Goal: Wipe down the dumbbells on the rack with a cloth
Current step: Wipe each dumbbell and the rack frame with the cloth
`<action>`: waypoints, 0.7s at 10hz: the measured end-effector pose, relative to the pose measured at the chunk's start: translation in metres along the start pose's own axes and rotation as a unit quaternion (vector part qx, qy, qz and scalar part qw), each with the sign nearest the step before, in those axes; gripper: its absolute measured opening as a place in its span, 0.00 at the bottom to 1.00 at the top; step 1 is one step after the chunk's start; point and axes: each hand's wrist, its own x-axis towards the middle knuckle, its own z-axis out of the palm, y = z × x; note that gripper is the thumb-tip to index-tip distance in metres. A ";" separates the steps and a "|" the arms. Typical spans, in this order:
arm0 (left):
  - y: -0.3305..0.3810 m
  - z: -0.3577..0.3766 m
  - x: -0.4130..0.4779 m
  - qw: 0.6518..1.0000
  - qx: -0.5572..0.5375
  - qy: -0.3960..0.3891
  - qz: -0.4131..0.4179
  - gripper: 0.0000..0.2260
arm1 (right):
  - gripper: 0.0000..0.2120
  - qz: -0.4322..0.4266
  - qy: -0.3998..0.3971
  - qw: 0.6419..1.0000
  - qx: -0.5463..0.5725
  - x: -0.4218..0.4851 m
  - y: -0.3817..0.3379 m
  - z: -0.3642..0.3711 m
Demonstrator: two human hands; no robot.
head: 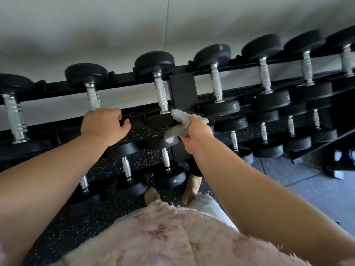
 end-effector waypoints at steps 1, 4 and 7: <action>0.008 0.001 0.000 0.997 0.071 0.006 0.012 0.20 | 0.25 -0.028 0.035 0.999 0.024 -0.002 -0.020 -0.025; 0.038 -0.007 0.011 0.997 -0.029 0.059 -0.046 0.25 | 0.44 -0.099 0.111 0.912 -0.382 0.044 -0.073 -0.054; 0.174 -0.002 0.060 0.994 -0.097 0.051 0.021 0.22 | 0.33 -0.121 0.121 0.854 -0.491 0.071 -0.113 -0.100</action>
